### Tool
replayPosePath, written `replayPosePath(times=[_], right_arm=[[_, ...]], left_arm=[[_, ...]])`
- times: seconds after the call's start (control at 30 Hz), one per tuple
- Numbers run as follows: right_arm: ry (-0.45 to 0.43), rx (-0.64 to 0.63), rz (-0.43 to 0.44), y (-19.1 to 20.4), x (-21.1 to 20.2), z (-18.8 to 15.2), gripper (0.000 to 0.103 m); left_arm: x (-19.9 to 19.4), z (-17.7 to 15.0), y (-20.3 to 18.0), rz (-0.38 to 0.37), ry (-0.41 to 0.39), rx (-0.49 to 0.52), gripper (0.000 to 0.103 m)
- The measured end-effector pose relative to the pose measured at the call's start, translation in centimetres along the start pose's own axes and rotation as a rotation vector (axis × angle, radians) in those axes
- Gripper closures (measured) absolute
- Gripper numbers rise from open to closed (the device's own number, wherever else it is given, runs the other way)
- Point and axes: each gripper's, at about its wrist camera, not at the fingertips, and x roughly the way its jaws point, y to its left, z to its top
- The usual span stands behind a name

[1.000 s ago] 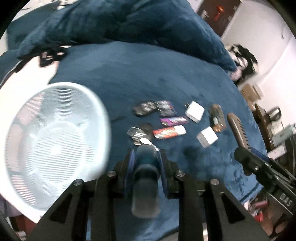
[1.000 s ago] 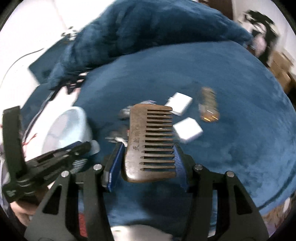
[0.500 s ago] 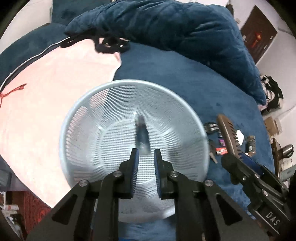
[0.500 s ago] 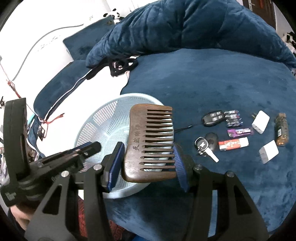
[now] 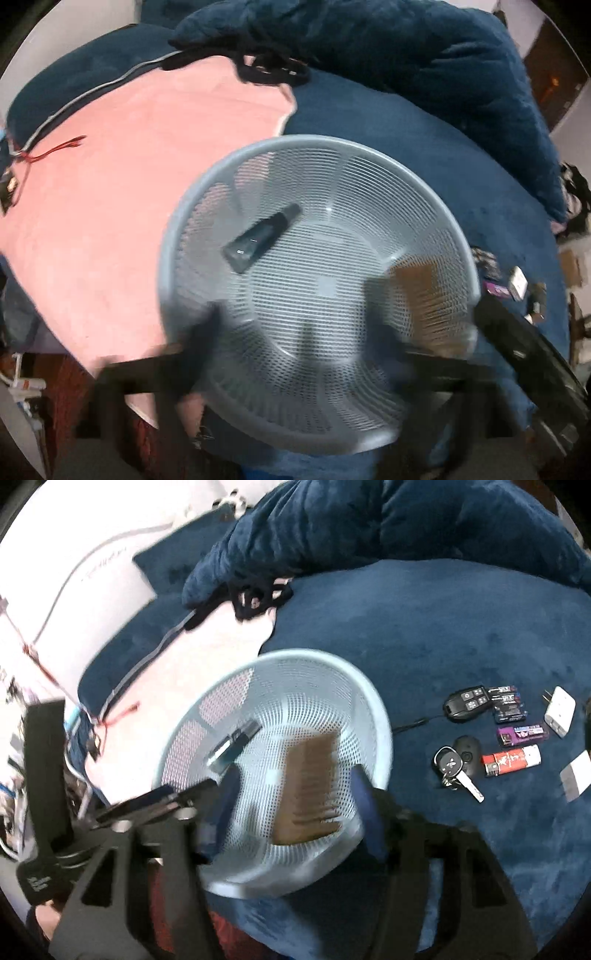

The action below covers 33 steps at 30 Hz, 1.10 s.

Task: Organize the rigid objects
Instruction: 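Carry bottle and comb into the blue basket and open both tools, then withdraw both tools from the basket back toward the remaining items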

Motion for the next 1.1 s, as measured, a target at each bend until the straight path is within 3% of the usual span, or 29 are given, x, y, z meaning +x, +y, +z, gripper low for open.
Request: replayPosePath(times=[0.03, 0.17, 0.5, 1.1], right_arm=[[-0.030, -0.019, -0.011, 0.0, -0.5, -0.1, 0.010], [-0.123, -0.066, -0.034, -0.1, -2.1, -0.5, 0.007], [-0.027, -0.086, -0.081, -0.8, -1.3, -1.6, 0.006], [0.062, -0.057, -0.126, -1.7, -0.1, -2.0, 0.006]], left_arm=[[-0.1, -0.1, 0.1, 0.011, 0.001, -0.001, 0.000], [0.0, -0.5, 0.1, 0.026, 0.028, 0.005, 0.000], [-1.2, -1.2, -0.6, 0.096, -0.009, 0.058, 0.000], [-1.1, -1.5, -1.7, 0.088, 0.020, 0.077, 0.000]])
